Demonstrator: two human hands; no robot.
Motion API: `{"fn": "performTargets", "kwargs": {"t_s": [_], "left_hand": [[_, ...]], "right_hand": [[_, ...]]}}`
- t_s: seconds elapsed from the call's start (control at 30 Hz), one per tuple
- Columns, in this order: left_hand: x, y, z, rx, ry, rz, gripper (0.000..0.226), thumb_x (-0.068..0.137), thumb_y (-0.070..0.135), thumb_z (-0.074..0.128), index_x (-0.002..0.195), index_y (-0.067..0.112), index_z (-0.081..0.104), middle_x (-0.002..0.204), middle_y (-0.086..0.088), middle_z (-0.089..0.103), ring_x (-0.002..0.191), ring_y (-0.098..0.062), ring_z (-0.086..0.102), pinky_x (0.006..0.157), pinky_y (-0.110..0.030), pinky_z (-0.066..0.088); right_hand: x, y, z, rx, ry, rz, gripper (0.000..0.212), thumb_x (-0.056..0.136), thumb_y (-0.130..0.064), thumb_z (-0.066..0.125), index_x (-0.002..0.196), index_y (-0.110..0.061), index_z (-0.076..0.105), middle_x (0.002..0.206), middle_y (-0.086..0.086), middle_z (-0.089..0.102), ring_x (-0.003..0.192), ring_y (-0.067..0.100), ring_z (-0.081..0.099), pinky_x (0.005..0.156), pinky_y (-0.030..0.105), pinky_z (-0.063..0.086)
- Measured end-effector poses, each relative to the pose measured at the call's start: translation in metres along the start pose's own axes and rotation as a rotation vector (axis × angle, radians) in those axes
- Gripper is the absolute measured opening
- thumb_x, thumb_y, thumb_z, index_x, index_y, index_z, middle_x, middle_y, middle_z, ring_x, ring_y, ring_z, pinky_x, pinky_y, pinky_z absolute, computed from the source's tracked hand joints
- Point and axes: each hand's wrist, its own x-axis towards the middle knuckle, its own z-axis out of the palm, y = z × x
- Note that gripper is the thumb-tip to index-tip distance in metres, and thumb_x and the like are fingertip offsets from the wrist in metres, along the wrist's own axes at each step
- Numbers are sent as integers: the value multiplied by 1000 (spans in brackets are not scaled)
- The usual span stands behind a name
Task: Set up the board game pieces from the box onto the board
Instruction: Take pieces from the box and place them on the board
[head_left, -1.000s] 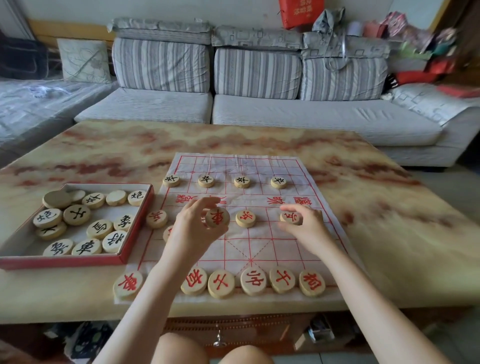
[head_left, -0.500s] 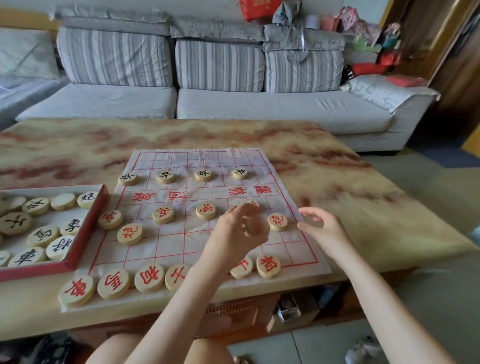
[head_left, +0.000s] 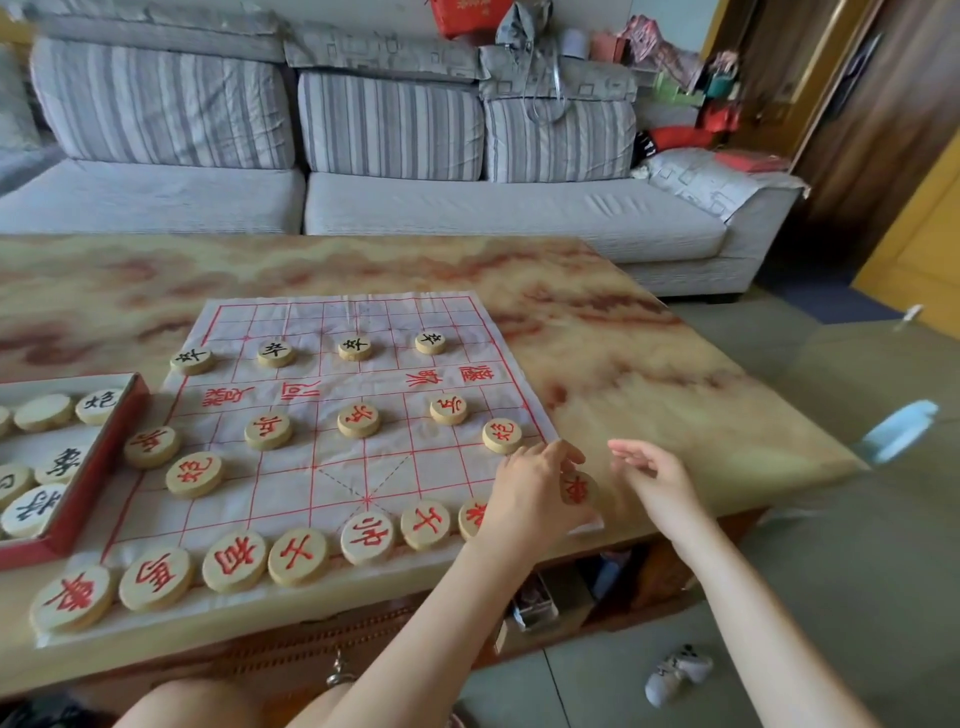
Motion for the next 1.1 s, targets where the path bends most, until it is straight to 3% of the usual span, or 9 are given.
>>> {"fn": "performTargets", "kwargs": {"t_s": [0.2,0.43,0.8,1.03,1.1], "left_hand": [[1,-8,13,70,-12,-30,54,66,47,73,113,25,55,114,5,60,108,-16,52,94,-33,40],[-4,-7,-2,14,17,-9,57,71,43,71,122,25,52,120,4,57,111,-15,51,96,-35,42],[-63,-73,-143,-33,328,-167,35,76,15,72,110,17,63,103,5,67,93,-6,59,85,-15,42],[-123,-129,-224,21,479,-388,26,78,14,70,104,17,67,95,3,68,87,-9,63,80,-18,45],[-142,-145,-244,67,540,-454,25,78,12,70,102,15,68,93,-1,69,85,-11,62,78,-21,45]], "right_hand": [[-3,7,1,-15,-10,-7,24,93,-15,52,113,-24,62,116,0,56,107,10,48,83,23,35],[-4,-1,3,-41,-37,-23,26,91,-11,54,112,-23,61,120,0,54,108,11,44,85,24,34],[-16,-55,54,-35,-116,-170,26,83,-17,66,107,-27,64,112,-2,59,101,10,50,73,18,38],[-34,-111,120,-11,-320,-278,27,83,-25,66,109,-31,63,111,-13,62,104,5,54,87,23,42],[-41,-129,144,-5,-370,-320,26,83,-23,66,108,-30,62,108,-15,62,100,2,55,84,19,42]]}}
